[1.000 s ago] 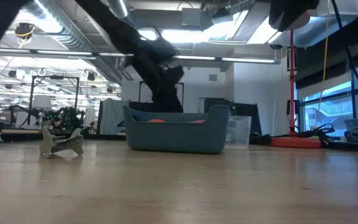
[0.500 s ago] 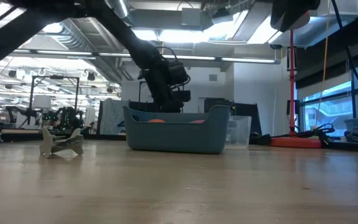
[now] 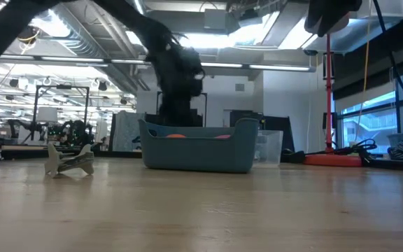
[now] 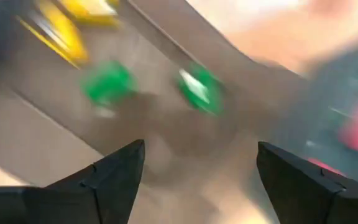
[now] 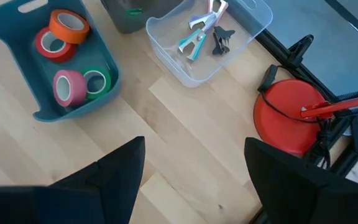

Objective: Pick and place Stapler, Stapler remover, tape
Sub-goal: Put the black staple remover into the white bin

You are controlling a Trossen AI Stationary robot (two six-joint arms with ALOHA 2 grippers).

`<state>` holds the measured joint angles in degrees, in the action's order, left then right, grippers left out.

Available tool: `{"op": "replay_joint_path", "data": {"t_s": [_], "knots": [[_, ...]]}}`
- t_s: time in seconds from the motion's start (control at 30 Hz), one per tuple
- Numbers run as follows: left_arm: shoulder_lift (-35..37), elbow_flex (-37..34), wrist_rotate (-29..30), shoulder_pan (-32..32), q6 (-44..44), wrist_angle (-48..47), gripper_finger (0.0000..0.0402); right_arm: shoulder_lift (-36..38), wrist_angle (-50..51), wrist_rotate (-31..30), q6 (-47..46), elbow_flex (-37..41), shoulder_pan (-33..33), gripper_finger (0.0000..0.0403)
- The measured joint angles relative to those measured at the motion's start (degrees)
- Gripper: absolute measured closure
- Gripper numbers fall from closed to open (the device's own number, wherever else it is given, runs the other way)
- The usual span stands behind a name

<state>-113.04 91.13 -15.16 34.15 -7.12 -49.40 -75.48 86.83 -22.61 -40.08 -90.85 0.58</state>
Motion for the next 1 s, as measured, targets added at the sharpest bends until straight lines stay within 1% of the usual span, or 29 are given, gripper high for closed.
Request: {"op": "replay_joint_path", "data": {"t_s": [0.1, 0.2, 0.3, 0.4, 0.57, 0.67, 0.73, 0.87, 1.0], "knots": [[5.8, -3.8, -7.1, -2.4, 4.4, -4.7, 0.0109, 0.0, 0.2, -0.4, 0.0, 0.0, 0.0, 0.0127], [13.5, -11.5, -9.9, -7.4, 8.3, -5.2, 0.0110, 0.0, 0.4, -1.6, 0.0, 0.0, 0.0, 0.0127], [22.3, -20.7, -10.1, -14.8, 12.0, -5.2, 0.0110, 0.0, 0.5, -1.8, 0.0, 0.0, 0.0, 0.0127], [31.2, -29.4, -9.9, -22.9, 18.7, -5.1, 0.0110, 0.0, 0.4, -3.6, 1.6, 0.0, 0.0, 0.0127], [42.4, -39.7, -2.2, -35.8, 40.2, -3.8, 0.0110, 0.0, -1.8, -6.7, 5.1, 0.0, -1.0, 0.0127], [46.4, -44.1, 3.8, -42.7, 53.5, -0.2, 0.0110, 0.0, -4.4, -6.8, 7.6, 0.0, -2.1, 0.0127], [47.7, -46.3, 8.5, -47.1, 60.2, 3.0, 0.0110, 0.0, -5.9, -6.8, 9.2, 0.0, -2.8, 0.0127], [47.3, -49.5, 14.9, -55.0, 68.2, 4.7, 0.0110, 0.0, -6.8, -6.1, 10.7, 0.0, -3.6, 0.0127], [45.7, -51.8, 15.5, -60.7, 72.2, 4.9, 0.0110, 0.0, -6.7, -5.9, 10.8, 0.0, -3.7, 0.0127]]}}
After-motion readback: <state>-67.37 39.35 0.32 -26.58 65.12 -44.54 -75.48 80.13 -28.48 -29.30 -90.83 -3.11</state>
